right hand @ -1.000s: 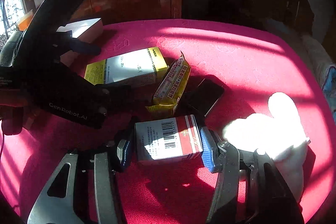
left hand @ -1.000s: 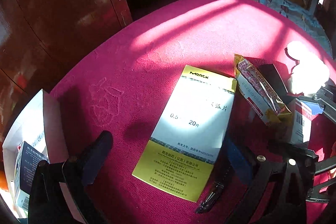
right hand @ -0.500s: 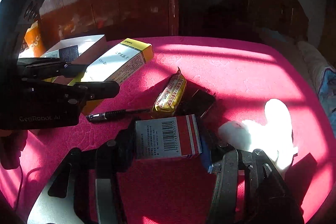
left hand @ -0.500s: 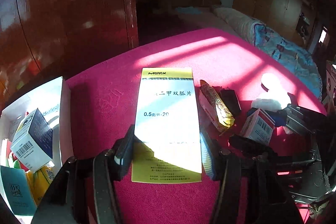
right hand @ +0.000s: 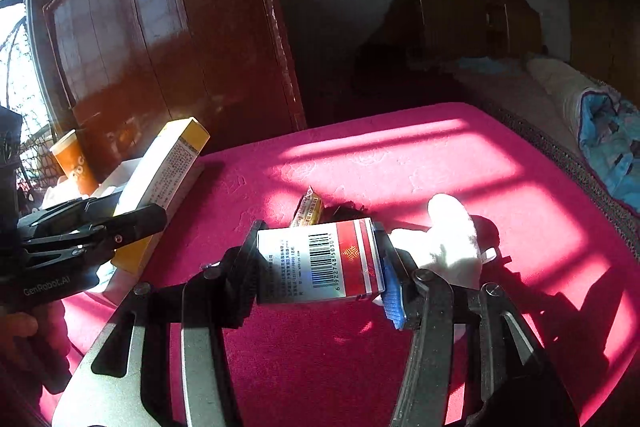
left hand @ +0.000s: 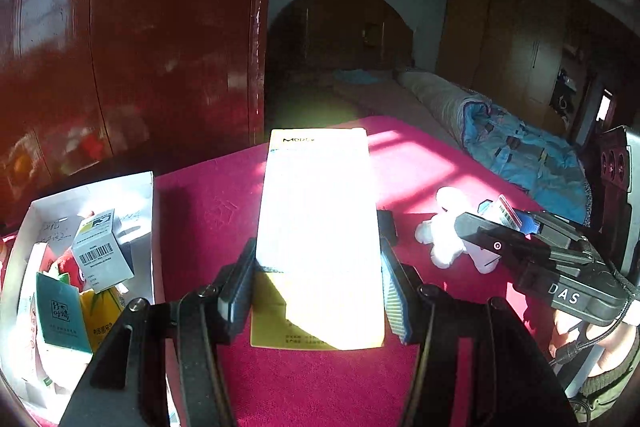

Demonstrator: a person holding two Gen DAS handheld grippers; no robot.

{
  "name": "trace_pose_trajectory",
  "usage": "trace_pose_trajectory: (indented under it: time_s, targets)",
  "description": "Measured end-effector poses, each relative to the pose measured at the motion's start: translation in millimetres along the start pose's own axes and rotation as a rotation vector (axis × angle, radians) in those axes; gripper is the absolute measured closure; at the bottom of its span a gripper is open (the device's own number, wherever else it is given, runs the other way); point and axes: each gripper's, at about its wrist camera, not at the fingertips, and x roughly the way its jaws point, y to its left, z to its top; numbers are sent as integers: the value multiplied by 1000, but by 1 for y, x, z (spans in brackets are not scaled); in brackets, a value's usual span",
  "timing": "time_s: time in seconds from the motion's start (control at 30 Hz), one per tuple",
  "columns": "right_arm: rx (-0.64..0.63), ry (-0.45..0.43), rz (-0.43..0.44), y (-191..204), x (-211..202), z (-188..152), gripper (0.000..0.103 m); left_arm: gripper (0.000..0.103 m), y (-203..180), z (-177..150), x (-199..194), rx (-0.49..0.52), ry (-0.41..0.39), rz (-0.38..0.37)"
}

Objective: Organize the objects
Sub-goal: 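Carry Merck box with left tool while right tool carries red-white box to tray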

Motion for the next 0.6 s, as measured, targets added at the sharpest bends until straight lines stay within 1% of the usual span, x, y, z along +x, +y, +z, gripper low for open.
trace_pose_trajectory:
  time_s: [0.1, 0.37, 0.6]
  targets:
    - [-15, -23, 7, 10, -8, 5, 52, 47, 3, 0, -10, -12, -20, -1]
    - [-29, -34, 53, 29, -18, 8, 52, 47, 12, 3, -34, -42, -83, 13]
    - [-39, -40, 66, 39, -22, 10, 52, 47, 23, 0, -42, -70, -102, 15]
